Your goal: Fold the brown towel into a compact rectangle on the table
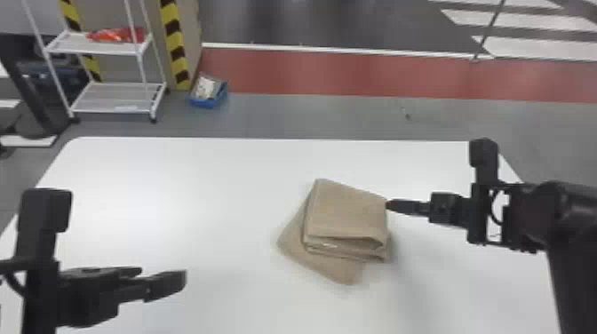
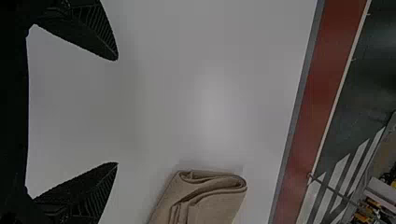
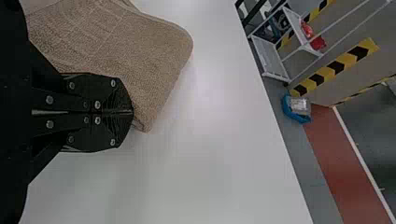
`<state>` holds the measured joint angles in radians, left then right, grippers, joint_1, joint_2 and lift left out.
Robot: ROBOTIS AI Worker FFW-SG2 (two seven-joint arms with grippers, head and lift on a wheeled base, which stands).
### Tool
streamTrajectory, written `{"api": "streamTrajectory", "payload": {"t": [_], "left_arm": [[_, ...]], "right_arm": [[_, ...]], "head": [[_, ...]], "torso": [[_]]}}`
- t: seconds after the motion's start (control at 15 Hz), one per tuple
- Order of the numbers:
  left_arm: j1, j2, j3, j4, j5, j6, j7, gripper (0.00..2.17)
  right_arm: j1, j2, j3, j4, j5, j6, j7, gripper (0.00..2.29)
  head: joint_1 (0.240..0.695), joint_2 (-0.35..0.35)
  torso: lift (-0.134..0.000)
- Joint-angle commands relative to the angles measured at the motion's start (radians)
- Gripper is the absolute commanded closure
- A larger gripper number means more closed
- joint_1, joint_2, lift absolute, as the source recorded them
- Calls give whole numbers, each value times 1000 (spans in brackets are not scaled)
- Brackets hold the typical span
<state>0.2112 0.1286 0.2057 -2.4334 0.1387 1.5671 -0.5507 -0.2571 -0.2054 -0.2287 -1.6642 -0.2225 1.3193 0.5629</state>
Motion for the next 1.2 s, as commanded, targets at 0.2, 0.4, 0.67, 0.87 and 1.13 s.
{"api": "streamTrajectory", "payload": {"t": [0.2, 0.4, 0.67, 0.87, 1.13], "left_arm": [[7, 0, 17, -1, 9, 4, -3, 80], [8, 0, 20, -1, 10, 4, -3, 80], [8, 0, 32, 0, 15, 4, -3, 80], [4, 0, 41, 4, 21, 4, -2, 80], [-7, -7, 14, 10, 16, 4, 11, 80]], "right_arm": [[-33, 43, 78, 90, -9, -163, 0, 2125], [-59, 60, 126, 136, -5, -219, 0, 2125], [-44, 46, 135, 104, 26, -200, 15, 2118], [42, -34, 138, -107, 196, -102, 65, 788], [104, -161, 255, -339, 361, -25, 210, -2]], "head": [[695, -35], [695, -2], [695, 34], [695, 22], [695, -61]], "torso": [[-124], [-124], [-124], [-124], [-124]]}}
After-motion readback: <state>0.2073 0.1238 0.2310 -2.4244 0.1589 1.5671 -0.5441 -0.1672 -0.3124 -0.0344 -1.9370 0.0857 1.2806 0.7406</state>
